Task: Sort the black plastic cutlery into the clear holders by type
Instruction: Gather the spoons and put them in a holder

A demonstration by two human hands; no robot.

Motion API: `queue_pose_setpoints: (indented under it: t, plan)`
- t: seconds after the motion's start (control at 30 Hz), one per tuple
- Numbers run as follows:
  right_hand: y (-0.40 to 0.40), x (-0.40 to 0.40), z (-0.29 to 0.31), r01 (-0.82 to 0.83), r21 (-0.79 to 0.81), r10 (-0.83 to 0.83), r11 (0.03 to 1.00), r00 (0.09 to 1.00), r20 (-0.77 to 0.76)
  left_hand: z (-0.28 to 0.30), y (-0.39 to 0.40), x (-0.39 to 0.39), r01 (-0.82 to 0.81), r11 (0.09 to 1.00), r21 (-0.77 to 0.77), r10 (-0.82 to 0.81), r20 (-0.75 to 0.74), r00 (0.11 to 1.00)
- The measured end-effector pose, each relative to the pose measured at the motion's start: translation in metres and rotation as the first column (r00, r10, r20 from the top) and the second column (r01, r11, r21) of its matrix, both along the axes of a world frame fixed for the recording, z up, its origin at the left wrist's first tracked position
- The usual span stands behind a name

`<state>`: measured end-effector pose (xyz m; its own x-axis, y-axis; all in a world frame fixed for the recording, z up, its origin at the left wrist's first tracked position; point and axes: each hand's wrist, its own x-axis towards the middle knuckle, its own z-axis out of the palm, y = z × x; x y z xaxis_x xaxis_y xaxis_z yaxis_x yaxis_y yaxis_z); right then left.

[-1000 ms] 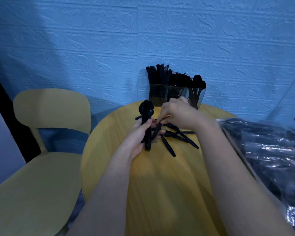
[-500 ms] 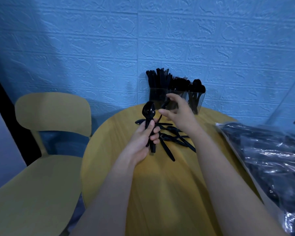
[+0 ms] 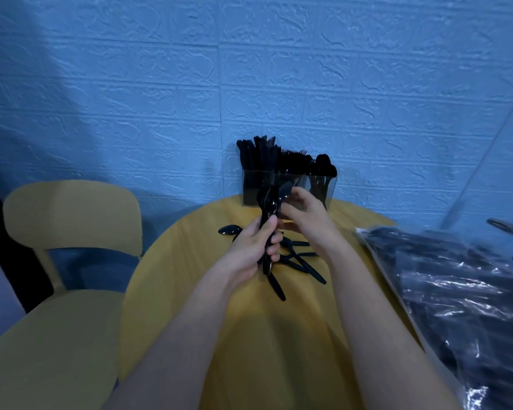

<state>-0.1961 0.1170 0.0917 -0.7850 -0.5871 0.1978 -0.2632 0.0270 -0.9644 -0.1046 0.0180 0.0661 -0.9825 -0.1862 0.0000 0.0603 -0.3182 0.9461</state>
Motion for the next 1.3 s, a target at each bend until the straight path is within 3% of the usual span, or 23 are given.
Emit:
queue_pose_setpoints:
  t: [0.1,0.13,0.23,0.4,0.53,0.6,0.67,0.73,0.87,0.97,1.07,1.3]
  plan:
    - [0.011,-0.006,0.007,-0.053,-0.118,0.078,0.992,0.973,0.217,0.009,0.001,-0.012,0.084,0.995,0.044,-0.084,0.002,0.996]
    - [0.017,-0.01,0.011,-0.07,-0.102,0.091,0.992,0.971,0.223,0.012,0.001,-0.016,0.125,0.989,0.074,-0.126,0.003,0.992]
    - [0.028,-0.027,0.026,-0.1,0.08,0.096,0.992,0.994,0.048,0.02,0.004,-0.034,0.246,0.968,0.053,-0.248,0.031,0.968]
    - [0.033,-0.063,0.049,0.011,0.203,-0.014,0.979,1.0,0.014,0.031,0.017,-0.076,0.357,0.92,-0.161,-0.344,0.101,0.933]
    - [0.037,-0.093,0.059,0.218,0.181,-0.21,0.959,0.976,-0.061,0.043,0.02,-0.109,0.277,0.85,-0.448,-0.255,0.109,0.961]
    - [0.039,-0.111,0.062,0.35,0.125,-0.34,0.928,0.935,-0.099,0.044,0.014,-0.125,0.16,0.753,-0.638,-0.125,0.101,0.987]
    - [0.042,-0.128,0.065,0.468,0.074,-0.457,0.881,0.88,-0.132,0.039,0.005,-0.14,-0.026,0.568,-0.823,0.06,0.01,0.998]
    - [0.041,-0.142,0.069,0.528,0.007,-0.522,0.849,0.84,-0.149,0.033,-0.005,-0.152,-0.126,0.416,-0.901,0.16,-0.064,0.985]
    - [0.031,-0.16,0.075,0.567,-0.128,-0.581,0.814,0.796,-0.172,0.025,-0.011,-0.172,-0.117,0.131,-0.984,0.109,-0.103,0.989]
    - [0.023,-0.169,0.075,0.583,-0.193,-0.613,0.789,0.77,-0.177,0.026,-0.009,-0.182,-0.147,-0.014,-0.989,0.129,-0.148,0.981]
    - [0.017,-0.177,0.07,0.586,-0.187,-0.615,0.788,0.764,-0.198,0.023,-0.01,-0.19,-0.212,-0.094,-0.973,0.146,-0.225,0.963]
    - [0.004,-0.182,0.055,0.546,-0.077,-0.538,0.834,0.776,-0.328,0.017,-0.013,-0.2,-0.246,-0.089,-0.965,0.172,-0.258,0.951]
